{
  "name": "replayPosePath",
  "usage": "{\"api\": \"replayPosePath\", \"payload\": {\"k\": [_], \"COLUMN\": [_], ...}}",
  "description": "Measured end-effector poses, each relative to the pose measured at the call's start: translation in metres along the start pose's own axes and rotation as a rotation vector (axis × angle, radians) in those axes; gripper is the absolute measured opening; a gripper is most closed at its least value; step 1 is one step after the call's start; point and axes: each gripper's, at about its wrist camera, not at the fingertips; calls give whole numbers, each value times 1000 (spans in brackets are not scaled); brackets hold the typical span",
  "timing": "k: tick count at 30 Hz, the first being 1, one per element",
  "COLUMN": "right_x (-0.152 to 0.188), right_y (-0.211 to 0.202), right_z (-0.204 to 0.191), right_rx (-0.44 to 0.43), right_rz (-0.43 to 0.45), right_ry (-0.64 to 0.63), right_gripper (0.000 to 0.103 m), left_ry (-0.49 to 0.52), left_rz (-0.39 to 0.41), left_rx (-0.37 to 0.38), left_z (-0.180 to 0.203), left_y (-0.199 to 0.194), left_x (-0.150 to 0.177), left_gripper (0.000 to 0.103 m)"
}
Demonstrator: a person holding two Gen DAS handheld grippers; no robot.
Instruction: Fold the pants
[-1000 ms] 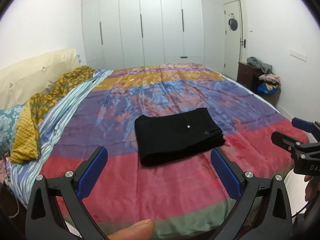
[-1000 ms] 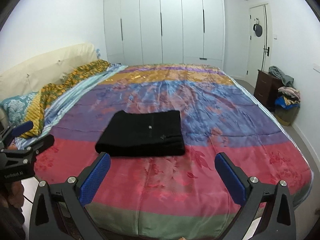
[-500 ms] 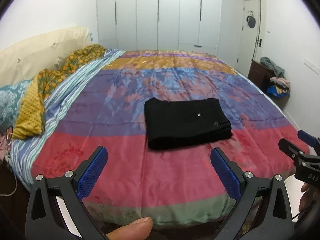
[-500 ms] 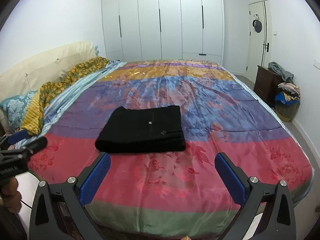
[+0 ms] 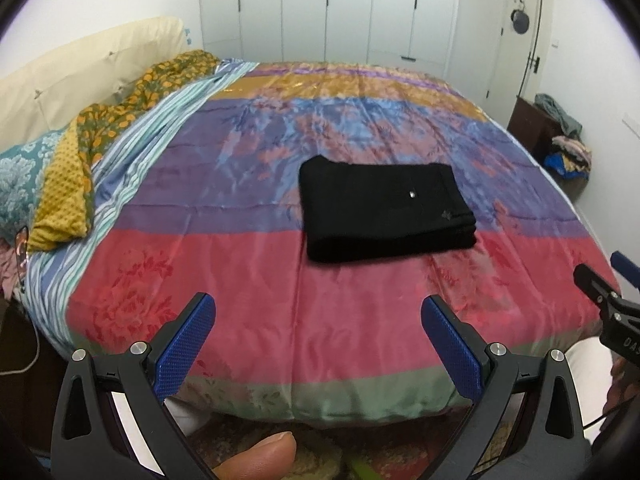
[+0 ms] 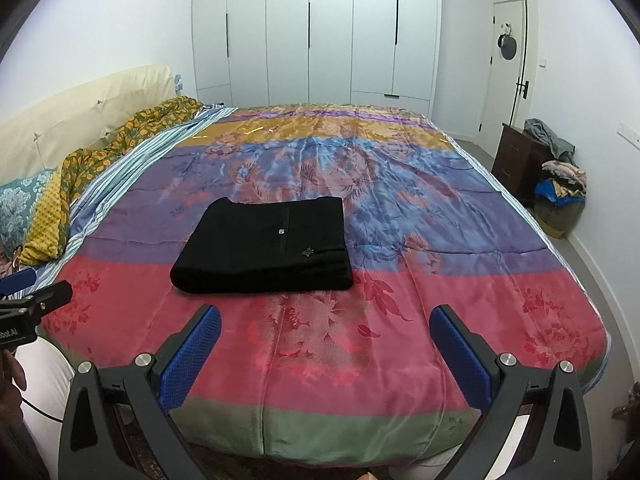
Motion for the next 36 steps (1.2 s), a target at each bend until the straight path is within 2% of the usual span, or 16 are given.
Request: {"api": "replayPosePath", "payload": {"k": [12, 18, 32, 36], "right_x": [6, 9, 9, 9], "right_y": [4, 3, 2, 2], "right_z": [-5, -10, -14, -14], "right_rx": [19, 25, 19, 20], "right_rz": [-23, -21, -25, -25], "right_ry": [-27, -46, -55, -54], "right_gripper": [103, 103, 103, 103], "left_ry": [39, 44, 43, 44], "left_rz": [-43, -35, -37, -47], "left_rx": [-50, -37, -72, -55], "left_z": [8, 9, 9, 10], "left_y": [6, 3, 5, 5], "left_x": [3, 3, 2, 3], "left_gripper": [103, 102, 102, 103]}}
Point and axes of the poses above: each gripper's, at about its wrist camera, not at the fingertips, and y roughly the way its jaws point, z to its right, x to its underside, and after that the axes turned 3 degrees about -y, right-handed
